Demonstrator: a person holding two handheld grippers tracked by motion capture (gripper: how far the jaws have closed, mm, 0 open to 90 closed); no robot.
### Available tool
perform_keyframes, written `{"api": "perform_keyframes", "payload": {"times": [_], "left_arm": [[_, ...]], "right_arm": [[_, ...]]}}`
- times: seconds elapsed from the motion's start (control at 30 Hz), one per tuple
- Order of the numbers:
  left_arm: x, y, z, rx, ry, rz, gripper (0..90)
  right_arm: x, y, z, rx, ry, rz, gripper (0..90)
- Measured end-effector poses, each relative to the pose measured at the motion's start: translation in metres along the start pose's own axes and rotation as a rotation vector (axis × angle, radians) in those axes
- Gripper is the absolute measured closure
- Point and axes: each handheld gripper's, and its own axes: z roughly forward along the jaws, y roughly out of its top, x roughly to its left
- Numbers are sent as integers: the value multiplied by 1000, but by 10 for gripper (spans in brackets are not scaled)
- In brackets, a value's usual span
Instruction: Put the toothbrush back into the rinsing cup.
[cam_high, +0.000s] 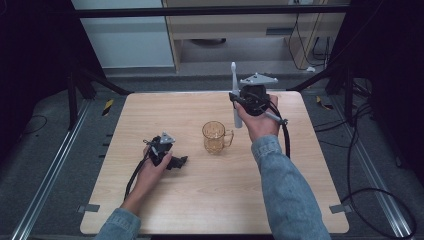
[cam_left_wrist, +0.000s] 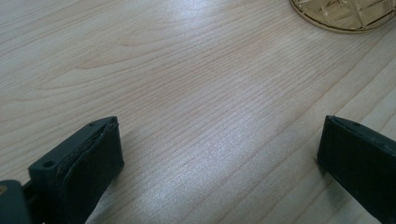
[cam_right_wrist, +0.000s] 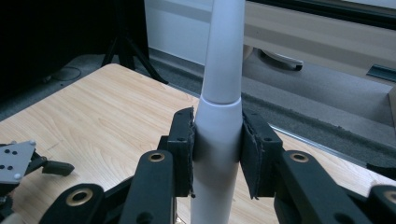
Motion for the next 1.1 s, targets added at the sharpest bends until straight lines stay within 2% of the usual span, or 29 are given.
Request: {"api": "perform_keyframes", "payload": {"times": [0.57, 1.1], "left_arm": [[0, 0, 0, -2, 1, -1, 0], [0, 0, 0, 0, 1, -1, 0]], "right_arm": [[18, 17, 9, -25, 29, -29, 674], [32, 17, 17, -26, 62, -41, 674]]}}
